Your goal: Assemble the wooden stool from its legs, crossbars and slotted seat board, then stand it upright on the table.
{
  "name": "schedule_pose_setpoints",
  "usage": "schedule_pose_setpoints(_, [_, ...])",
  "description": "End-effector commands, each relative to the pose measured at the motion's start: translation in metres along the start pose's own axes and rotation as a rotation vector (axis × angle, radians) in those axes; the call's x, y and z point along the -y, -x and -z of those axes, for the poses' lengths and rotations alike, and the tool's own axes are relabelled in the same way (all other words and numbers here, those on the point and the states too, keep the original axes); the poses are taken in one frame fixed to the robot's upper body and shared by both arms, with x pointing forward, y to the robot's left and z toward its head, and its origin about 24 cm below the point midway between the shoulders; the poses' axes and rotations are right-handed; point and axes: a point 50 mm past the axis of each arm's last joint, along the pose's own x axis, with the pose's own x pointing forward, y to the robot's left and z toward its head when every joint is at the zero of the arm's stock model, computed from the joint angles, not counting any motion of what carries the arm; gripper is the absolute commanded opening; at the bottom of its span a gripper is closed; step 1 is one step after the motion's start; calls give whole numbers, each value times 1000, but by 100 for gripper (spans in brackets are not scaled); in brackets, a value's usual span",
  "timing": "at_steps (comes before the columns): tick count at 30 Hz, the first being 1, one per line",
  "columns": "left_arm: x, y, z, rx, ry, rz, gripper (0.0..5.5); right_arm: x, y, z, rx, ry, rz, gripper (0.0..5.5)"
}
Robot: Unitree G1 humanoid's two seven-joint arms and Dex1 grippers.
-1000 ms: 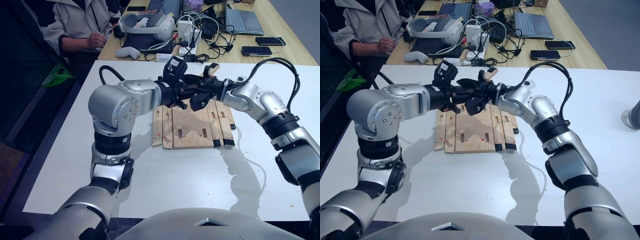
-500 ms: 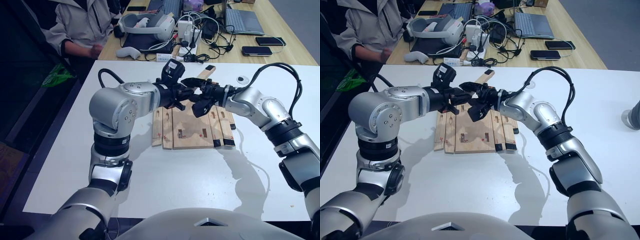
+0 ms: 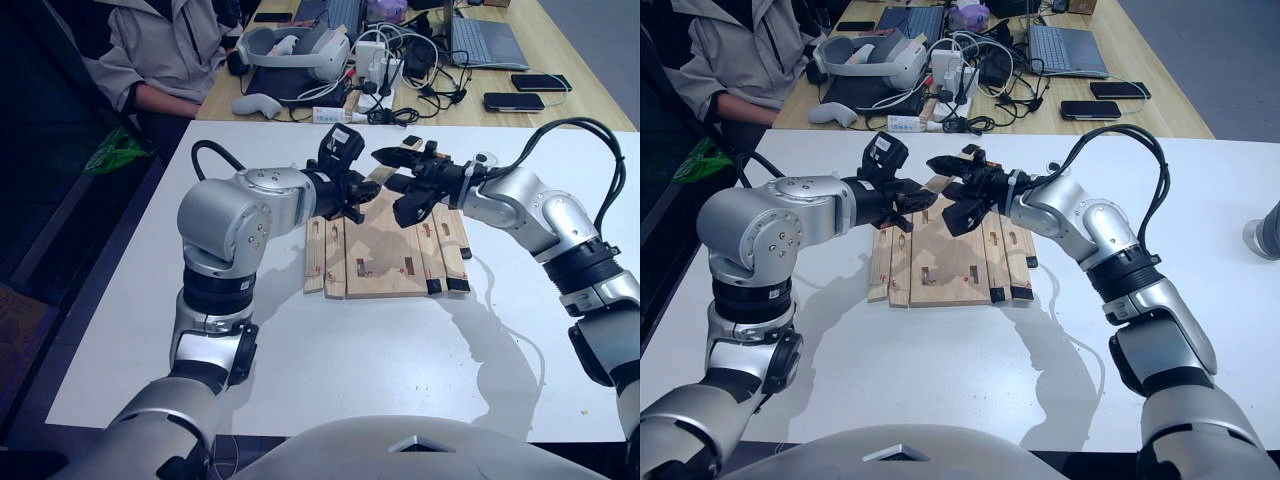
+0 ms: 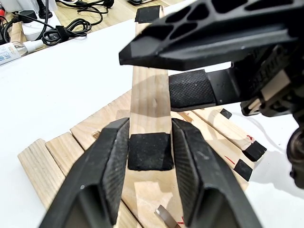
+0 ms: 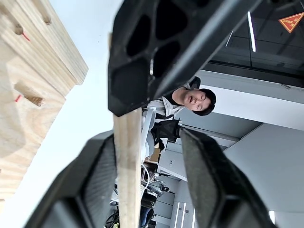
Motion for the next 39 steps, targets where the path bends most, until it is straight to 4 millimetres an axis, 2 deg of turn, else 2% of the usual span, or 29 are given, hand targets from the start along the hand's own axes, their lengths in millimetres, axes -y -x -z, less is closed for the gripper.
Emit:
schedule_pose_setpoints(1, [2,0,-4,8,8,12,131,-11,-1,0,-5,-10,-26,143])
schedule_pose_setpoints(5, [5,0,-7,18,23,30,131,-14,-6,-1,-1,-17,-23,68])
schedule_pose_setpoints(8, [6,0,-10,26,43,42,131,-14,-9,-2,6,-20,-10,38])
schedule_pose_setpoints(18, [7,1,-13,28,48,62,131,-14,-10,3,-4,-53,-15,38])
schedule_pose_setpoints(19, [7,1,-13,33,45,58,167,-15,-10,4,-9,-57,-16,38])
schedule_pose_setpoints(24, [1,1,-13,33,47,26,251,-16,-9,11,-36,-76,-19,38])
schedule_pose_setpoints(26, [-3,1,-14,28,64,10,254,-17,-8,16,-62,-99,-14,38])
schedule_pose_setpoints(27, [-7,3,-16,42,81,-11,254,-17,-5,22,-101,-169,5,38])
schedule_pose_setpoints(30, [-33,7,-21,103,163,-151,254,-10,12,51,-244,-585,174,38])
schedule_pose_setpoints(32, [-51,10,-19,129,193,-270,254,-2,23,57,-233,-791,269,38])
schedule_pose_setpoints(35, [-65,10,-20,159,160,-411,254,12,28,45,-115,-973,312,38])
schedule_pose_setpoints(39, [-52,-4,-35,238,92,-417,254,24,12,5,122,-1257,241,38])
